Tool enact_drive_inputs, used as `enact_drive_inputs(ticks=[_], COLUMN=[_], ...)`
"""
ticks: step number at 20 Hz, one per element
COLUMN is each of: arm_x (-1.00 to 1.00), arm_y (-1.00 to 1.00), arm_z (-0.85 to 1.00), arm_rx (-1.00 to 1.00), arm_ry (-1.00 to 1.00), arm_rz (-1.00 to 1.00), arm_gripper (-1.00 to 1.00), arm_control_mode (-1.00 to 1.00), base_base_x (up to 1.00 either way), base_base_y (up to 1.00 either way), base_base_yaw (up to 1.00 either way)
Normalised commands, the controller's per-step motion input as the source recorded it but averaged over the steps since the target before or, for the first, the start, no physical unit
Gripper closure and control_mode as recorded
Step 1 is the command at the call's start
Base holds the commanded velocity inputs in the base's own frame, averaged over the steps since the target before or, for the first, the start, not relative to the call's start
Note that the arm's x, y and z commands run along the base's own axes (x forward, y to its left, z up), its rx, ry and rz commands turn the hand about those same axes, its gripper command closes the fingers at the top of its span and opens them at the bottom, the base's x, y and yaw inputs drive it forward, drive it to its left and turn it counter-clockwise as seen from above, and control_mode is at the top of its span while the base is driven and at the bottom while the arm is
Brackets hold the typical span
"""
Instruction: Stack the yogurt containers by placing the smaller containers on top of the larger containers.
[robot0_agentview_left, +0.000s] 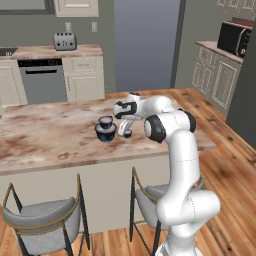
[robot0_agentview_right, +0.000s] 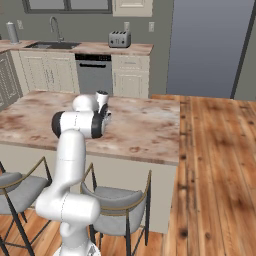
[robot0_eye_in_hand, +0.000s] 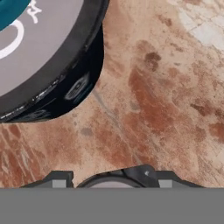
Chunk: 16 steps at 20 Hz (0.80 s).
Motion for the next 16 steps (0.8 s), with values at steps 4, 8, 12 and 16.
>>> enact_drive_inputs(ticks=[4, 8, 12, 16], arm_x=[0.0, 0.0, 0.0, -0.05], arm_y=[0.0, 0.0, 0.0, 0.0], arm_z=[-0.02, 0.0, 0.01, 0.19], arm_rx=[0.0, 0.0, 0.0, 0.0], arm_ry=[0.0, 0.0, 0.01, 0.0], arm_rz=[0.0, 0.0, 0.0, 0.0], arm_gripper=[1.0, 1.0, 1.0, 1.0], arm_control_mode=[-1.0, -1.0, -1.0, -1.0], base_base_x=[0.0, 0.0, 0.0, 0.0], base_base_y=[0.0, 0.0, 0.0, 0.0], base_base_yaw=[0.0, 0.0, 0.0, 0.0])
